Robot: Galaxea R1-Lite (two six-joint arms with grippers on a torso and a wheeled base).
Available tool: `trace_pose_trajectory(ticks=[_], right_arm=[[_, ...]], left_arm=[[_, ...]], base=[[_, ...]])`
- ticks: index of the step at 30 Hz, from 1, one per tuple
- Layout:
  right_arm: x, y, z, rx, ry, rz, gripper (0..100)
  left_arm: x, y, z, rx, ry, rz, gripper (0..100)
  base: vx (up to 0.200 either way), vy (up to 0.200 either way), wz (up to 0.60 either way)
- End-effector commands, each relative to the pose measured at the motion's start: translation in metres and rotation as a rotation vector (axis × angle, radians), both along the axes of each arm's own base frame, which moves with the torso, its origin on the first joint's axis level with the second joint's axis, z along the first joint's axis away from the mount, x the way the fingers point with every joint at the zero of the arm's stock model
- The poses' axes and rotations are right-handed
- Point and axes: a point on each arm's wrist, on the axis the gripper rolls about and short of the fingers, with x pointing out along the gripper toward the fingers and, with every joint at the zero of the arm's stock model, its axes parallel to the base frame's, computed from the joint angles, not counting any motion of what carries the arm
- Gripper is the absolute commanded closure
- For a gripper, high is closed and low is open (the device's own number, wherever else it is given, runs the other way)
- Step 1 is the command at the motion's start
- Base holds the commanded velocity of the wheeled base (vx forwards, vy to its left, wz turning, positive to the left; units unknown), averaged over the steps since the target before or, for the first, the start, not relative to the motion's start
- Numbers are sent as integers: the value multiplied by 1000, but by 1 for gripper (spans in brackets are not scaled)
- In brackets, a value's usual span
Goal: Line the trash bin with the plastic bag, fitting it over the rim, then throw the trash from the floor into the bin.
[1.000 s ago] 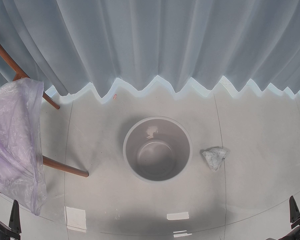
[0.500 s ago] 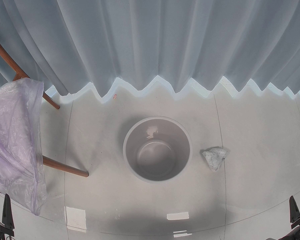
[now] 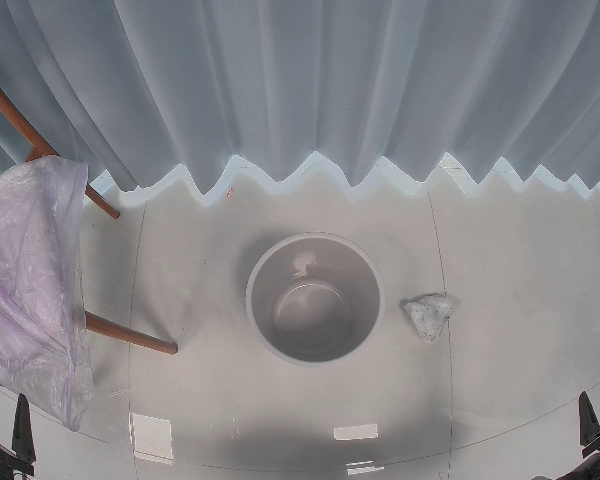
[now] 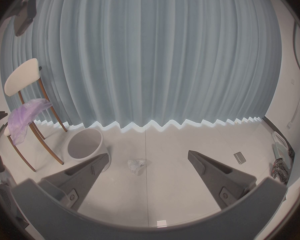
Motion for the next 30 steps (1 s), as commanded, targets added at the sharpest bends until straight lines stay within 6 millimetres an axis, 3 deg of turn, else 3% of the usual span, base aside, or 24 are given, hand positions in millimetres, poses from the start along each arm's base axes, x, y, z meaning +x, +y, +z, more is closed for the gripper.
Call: trace_pose_trajectory(ticks=[1, 7, 15, 22, 30], right_arm=[[0, 0, -5, 0, 1, 0, 0], [0, 0, -5, 0, 1, 0, 0], [0, 0, -5, 0, 1, 0, 0], [0, 0, -5, 0, 1, 0, 0], [0, 0, -5, 0, 1, 0, 0]], left_arm=[[-1, 0, -2, 9, 24, -3, 0], [-5, 0, 6, 15, 50, -5, 0], [-12, 0, 45, 219, 156, 29, 0], [18, 0, 92, 262, 257, 2, 0], [69, -6, 110, 262, 336, -135, 0]], base=[[0, 0, 0], [0, 0, 0], [0, 0, 0], [0, 0, 0], [0, 0, 0]])
